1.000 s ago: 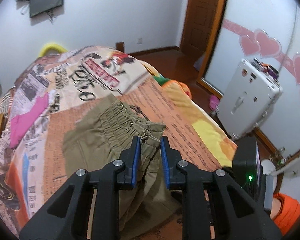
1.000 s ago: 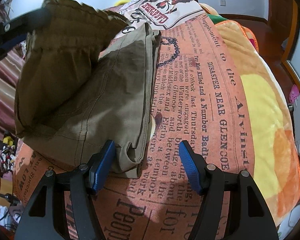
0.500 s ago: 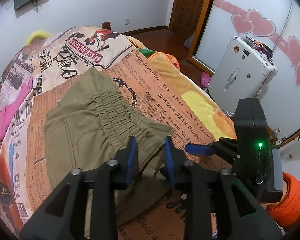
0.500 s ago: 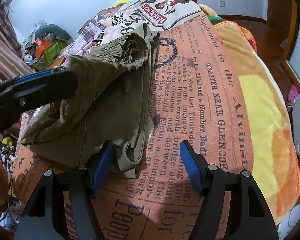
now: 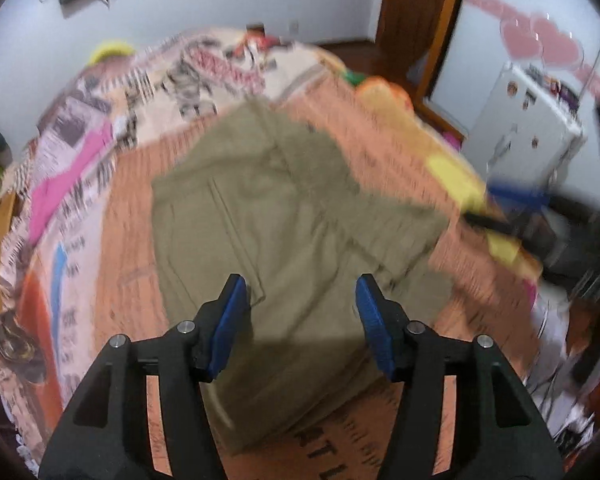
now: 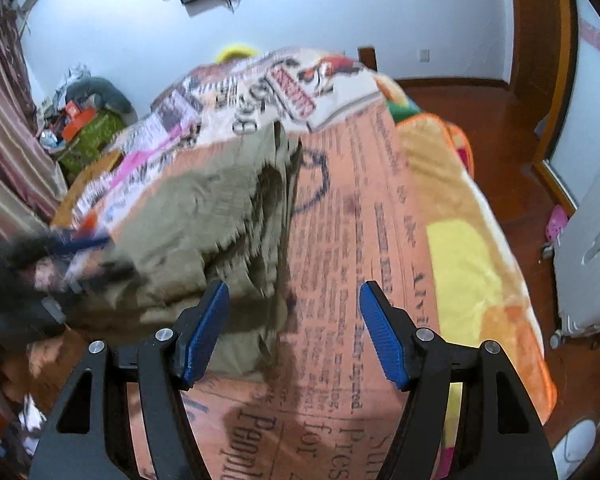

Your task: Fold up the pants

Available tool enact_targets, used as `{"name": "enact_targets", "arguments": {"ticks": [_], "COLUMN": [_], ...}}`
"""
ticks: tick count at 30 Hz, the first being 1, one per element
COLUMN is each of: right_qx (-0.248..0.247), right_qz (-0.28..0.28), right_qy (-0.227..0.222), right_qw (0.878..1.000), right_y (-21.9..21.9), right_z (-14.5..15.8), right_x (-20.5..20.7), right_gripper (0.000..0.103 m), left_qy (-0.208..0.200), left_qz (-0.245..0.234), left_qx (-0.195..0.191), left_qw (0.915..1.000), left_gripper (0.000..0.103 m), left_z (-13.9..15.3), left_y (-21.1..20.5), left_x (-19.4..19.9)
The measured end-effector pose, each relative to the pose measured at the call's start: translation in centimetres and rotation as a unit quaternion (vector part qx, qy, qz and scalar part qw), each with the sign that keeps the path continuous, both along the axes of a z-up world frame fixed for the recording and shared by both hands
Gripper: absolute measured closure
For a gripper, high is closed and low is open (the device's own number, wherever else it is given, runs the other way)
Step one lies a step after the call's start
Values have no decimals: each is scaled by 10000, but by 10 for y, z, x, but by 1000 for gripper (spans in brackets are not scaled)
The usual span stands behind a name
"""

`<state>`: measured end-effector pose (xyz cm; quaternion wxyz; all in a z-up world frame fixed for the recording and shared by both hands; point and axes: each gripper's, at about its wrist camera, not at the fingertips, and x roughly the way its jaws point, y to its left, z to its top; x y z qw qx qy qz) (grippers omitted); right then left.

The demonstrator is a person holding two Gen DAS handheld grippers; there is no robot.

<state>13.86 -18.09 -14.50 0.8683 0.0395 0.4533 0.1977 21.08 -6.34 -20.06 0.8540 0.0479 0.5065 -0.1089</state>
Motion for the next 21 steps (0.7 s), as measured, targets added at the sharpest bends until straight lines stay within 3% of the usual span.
{"name": "enact_targets", "arguments": {"ticks": [3, 6, 12, 17, 21], "right_qx": [189, 279, -41, 280, 184], "right_qz": [-6, 119, 226, 72, 89], "right_qy": [-97, -141, 344, 543, 485], "right_qw": [9998, 9994, 9991, 9981, 9986], "right_y": [6, 20, 34, 22, 22], "right_z": [10, 9, -34, -40, -34], "right_x": [6, 10, 14, 15, 15], "right_gripper": [39, 36, 36, 31, 31], "left_qy": [17, -140, -535, -543, -414], "left_qz": [-18, 56, 367, 714, 830], "left_qx": [103, 45, 196, 344, 400], "left_qw": [9999, 9999, 9977, 9954, 9949], "left_gripper": [45, 45, 45, 43, 42], "left_z": [-12, -3, 21, 21, 11], "left_y": [-2, 3, 36, 77, 100], "left_x": [-8, -11, -1, 40, 81]}}
